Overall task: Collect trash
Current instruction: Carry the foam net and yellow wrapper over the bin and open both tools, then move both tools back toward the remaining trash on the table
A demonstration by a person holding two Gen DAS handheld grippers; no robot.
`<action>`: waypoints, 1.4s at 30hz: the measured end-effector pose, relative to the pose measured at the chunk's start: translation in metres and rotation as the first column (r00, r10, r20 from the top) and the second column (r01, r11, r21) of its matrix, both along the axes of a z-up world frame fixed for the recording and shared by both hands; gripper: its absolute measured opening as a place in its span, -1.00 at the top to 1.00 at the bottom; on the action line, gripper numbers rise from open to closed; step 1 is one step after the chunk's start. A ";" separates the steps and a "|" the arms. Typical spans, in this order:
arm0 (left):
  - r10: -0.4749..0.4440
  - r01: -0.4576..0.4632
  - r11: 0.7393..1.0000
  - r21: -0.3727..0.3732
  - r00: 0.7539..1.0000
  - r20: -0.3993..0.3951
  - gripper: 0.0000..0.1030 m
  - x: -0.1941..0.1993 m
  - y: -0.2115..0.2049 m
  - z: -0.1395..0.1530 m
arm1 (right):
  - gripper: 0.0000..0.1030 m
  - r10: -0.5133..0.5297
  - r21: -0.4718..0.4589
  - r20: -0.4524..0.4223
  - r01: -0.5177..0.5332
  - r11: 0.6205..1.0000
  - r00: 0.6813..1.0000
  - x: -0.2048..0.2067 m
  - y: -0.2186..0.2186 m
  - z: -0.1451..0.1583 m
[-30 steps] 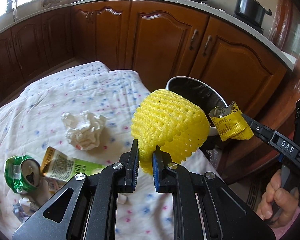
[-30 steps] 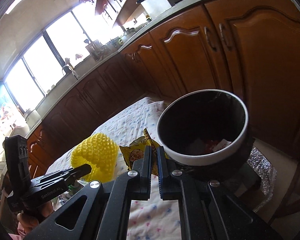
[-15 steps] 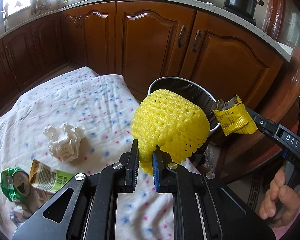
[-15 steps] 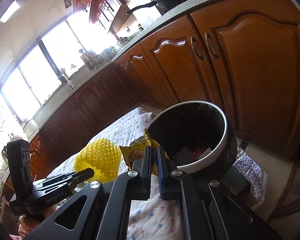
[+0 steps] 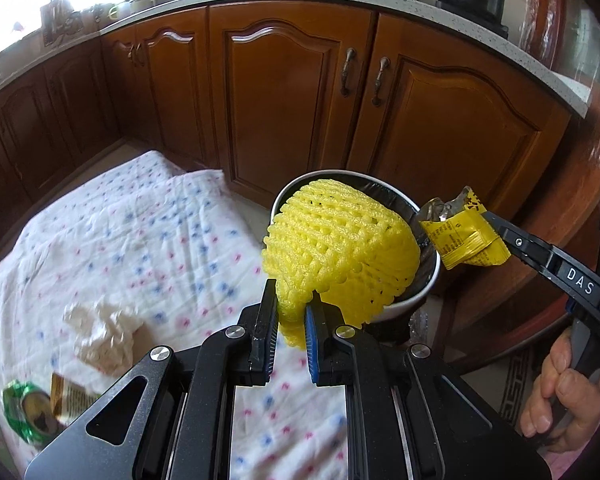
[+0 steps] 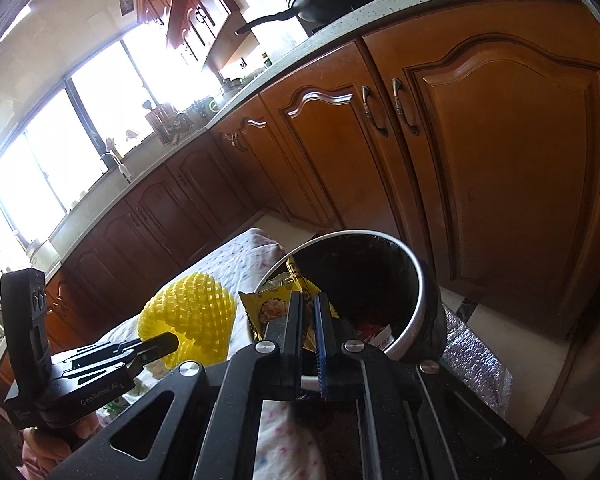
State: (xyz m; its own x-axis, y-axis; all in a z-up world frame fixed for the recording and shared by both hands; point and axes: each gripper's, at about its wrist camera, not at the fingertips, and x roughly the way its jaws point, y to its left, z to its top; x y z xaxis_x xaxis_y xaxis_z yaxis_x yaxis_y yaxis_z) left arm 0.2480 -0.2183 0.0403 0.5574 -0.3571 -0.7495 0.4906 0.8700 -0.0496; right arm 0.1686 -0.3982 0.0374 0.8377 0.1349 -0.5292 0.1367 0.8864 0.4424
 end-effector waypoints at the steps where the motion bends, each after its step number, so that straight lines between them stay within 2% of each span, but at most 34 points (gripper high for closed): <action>1: -0.005 0.005 1.000 0.008 1.000 0.004 0.79 0.002 -0.004 0.000 | 0.90 -0.001 -0.002 -0.002 0.001 1.000 1.000 0.002 -0.001 0.000; 6: -0.024 0.023 0.999 0.048 1.000 0.013 0.79 0.016 -0.023 -0.002 | 0.90 -0.006 -0.022 -0.030 0.005 1.000 1.000 0.021 -0.011 -0.004; 14: -0.045 0.046 0.994 0.098 0.999 -0.018 0.79 0.037 -0.046 -0.018 | 0.90 0.001 -0.048 -0.088 -0.005 0.999 0.996 0.042 -0.018 -0.019; 22: -0.044 0.049 0.991 0.121 0.998 -0.043 0.77 0.047 -0.060 -0.031 | 0.89 0.004 -0.053 -0.134 -0.011 0.999 0.991 0.055 -0.022 -0.035; 23: -0.044 0.049 0.991 0.122 0.998 -0.044 0.76 0.046 -0.061 -0.032 | 0.84 0.002 -0.055 -0.138 -0.010 0.998 0.990 0.057 -0.023 -0.037; 25: -0.042 0.049 0.991 0.125 0.998 -0.054 0.55 0.047 -0.062 -0.033 | 0.78 0.002 -0.052 -0.148 -0.010 0.999 0.989 0.061 -0.024 -0.040; 26: -0.047 0.053 0.991 0.120 0.997 -0.055 0.44 0.047 -0.062 -0.033 | 0.72 0.009 -0.042 -0.150 -0.016 0.999 0.989 0.063 -0.025 -0.042; 27: -0.044 0.050 0.991 0.122 0.998 -0.050 0.16 0.046 -0.062 -0.033 | 0.65 0.013 -0.030 -0.152 -0.017 0.999 0.988 0.064 -0.026 -0.043; 28: -0.040 0.045 0.991 0.123 0.998 -0.043 -0.01 0.046 -0.062 -0.033 | 0.47 0.009 -0.026 -0.152 -0.013 1.000 0.988 0.064 -0.027 -0.043; 30: -0.042 0.045 0.992 0.114 0.999 -0.031 -0.01 0.042 -0.060 -0.030 | 0.32 0.005 -0.023 -0.147 -0.008 1.000 0.989 0.063 -0.028 -0.043; 33: -0.030 0.033 0.995 0.097 0.999 -0.032 -0.01 0.037 -0.051 -0.030 | 0.26 0.003 -0.009 -0.137 -0.005 1.000 0.991 0.056 -0.029 -0.040; 36: -0.008 0.011 0.998 0.063 0.999 -0.040 -0.01 0.031 -0.036 -0.029 | 0.10 -0.004 0.002 -0.112 0.004 1.000 0.994 0.045 -0.028 -0.035; 38: 0.009 -0.007 0.999 0.038 0.999 -0.046 -0.02 0.024 -0.025 -0.029 | -0.30 -0.007 0.015 -0.088 0.009 1.000 0.996 0.036 -0.026 -0.032; 41: 0.037 -0.037 0.999 -0.007 0.998 -0.054 -0.02 0.011 -0.006 -0.029 | -0.57 -0.005 0.034 -0.047 0.007 0.999 0.999 0.020 -0.017 -0.026; 42: 0.054 -0.055 0.998 -0.022 0.997 -0.049 -0.03 0.005 0.004 -0.029 | -0.60 -0.003 0.037 -0.038 0.004 0.999 0.999 0.018 -0.014 -0.026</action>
State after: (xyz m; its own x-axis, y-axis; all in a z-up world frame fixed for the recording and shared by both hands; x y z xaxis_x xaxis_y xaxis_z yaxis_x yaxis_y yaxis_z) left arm 0.2531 -0.2144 0.0113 0.5395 -0.3450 -0.7681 0.4393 0.8936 -0.0928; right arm 0.1867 -0.4125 0.0119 0.8173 0.1521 -0.5557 0.1571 0.8692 0.4689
